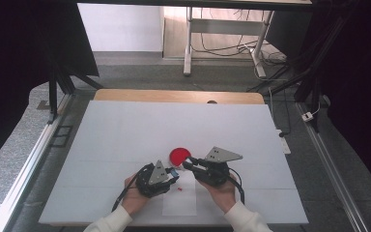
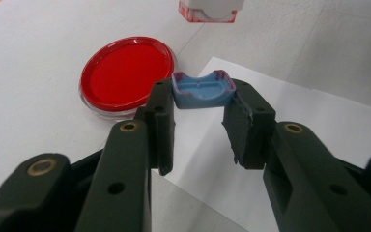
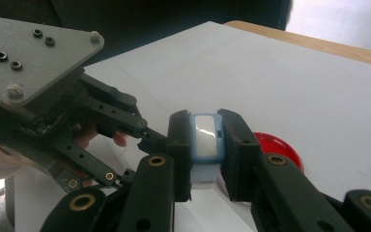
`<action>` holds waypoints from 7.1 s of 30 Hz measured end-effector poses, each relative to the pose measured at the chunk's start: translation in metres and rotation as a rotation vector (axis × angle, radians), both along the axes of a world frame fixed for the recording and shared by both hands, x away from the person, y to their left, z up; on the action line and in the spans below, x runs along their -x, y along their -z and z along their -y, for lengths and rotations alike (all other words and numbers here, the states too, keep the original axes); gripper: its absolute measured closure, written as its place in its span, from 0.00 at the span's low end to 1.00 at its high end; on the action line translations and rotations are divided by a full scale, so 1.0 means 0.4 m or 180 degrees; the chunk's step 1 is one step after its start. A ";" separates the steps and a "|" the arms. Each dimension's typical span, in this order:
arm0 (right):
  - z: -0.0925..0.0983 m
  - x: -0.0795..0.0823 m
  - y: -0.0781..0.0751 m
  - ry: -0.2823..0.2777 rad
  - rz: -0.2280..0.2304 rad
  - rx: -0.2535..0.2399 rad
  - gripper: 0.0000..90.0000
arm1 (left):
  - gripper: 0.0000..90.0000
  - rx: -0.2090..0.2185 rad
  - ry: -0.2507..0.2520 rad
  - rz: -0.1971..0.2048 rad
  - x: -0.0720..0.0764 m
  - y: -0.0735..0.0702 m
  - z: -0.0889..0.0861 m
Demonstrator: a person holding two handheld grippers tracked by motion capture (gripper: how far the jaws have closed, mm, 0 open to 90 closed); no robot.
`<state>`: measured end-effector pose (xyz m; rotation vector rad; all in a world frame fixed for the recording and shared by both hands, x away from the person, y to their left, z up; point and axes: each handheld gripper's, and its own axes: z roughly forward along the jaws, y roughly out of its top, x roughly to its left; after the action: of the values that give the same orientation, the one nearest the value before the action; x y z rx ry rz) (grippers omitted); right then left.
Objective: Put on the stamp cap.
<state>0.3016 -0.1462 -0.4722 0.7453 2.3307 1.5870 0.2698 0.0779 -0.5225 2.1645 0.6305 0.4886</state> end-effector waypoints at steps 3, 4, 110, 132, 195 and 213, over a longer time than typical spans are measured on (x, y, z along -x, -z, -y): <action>-0.001 0.001 0.001 0.0009 -0.0009 -0.0016 0.83 | 0.71 0.0005 -0.0005 0.0013 -0.002 -0.001 0.005; -0.001 0.001 0.001 0.0012 -0.0011 -0.0018 0.83 | 0.71 0.0007 -0.0012 0.0021 -0.003 -0.001 0.007; -0.035 0.023 0.024 0.0240 -0.0393 -0.0169 0.84 | 0.72 -0.0209 -0.0083 0.0439 0.022 -0.014 0.033; -0.031 0.020 0.034 0.0230 -0.0522 -0.0251 0.84 | 0.72 -0.0194 -0.0120 0.0416 0.026 -0.019 0.035; 0.019 -0.009 0.021 0.0313 -0.0157 0.0042 0.84 | 0.44 0.0107 -0.0328 -0.0323 0.023 -0.028 -0.128; 0.056 -0.037 0.006 0.0351 -0.0038 0.0230 0.84 | 0.42 0.0355 -0.0708 -0.0435 0.098 -0.021 -0.310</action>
<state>0.3165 -0.1685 -0.4745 0.8531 2.2988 1.4487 0.2305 0.2019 -0.5140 2.0444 0.9586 0.4138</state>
